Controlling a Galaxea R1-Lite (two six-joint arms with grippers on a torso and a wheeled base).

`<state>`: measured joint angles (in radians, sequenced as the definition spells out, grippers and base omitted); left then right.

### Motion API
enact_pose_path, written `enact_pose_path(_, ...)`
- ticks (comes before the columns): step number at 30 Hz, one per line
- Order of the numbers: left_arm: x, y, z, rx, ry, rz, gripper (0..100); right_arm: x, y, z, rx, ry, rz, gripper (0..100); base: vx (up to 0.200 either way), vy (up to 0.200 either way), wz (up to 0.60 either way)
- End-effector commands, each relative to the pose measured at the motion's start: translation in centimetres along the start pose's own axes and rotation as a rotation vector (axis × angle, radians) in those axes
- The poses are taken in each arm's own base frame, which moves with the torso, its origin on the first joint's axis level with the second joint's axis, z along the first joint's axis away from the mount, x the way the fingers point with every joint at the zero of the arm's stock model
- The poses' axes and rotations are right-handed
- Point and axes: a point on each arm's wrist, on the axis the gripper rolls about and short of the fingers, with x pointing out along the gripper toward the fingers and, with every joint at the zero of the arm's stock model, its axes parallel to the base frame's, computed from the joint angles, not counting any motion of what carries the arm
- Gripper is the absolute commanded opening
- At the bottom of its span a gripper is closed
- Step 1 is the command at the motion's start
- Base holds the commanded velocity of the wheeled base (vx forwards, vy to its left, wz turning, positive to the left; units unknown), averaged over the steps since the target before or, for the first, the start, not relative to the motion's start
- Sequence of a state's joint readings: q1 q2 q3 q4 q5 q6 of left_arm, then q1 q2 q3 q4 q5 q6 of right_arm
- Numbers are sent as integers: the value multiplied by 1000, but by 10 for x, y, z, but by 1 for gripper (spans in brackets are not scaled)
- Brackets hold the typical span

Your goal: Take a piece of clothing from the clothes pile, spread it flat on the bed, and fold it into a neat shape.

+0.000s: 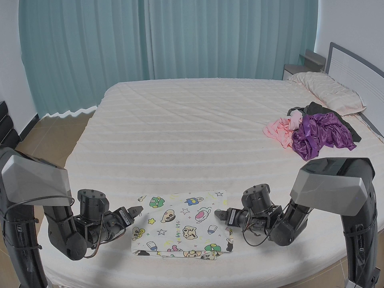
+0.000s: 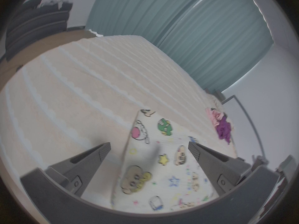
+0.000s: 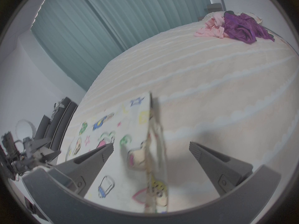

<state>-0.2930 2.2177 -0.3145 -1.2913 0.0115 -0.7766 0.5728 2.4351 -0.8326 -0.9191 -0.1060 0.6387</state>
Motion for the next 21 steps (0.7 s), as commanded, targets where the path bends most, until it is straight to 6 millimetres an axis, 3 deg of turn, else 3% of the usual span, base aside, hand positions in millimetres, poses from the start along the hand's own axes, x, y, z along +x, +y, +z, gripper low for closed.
enact_pose_path(1, 23, 19, -14, 35, 41, 89, 100, -2, 8, -23, -30, 53, 17, 100, 0, 0, 0)
enact_pose_path(21, 40, 13, -30, 174, 75, -17, 100, 7, 10, -31, -24, 88, 40, 100, 0, 0, 0)
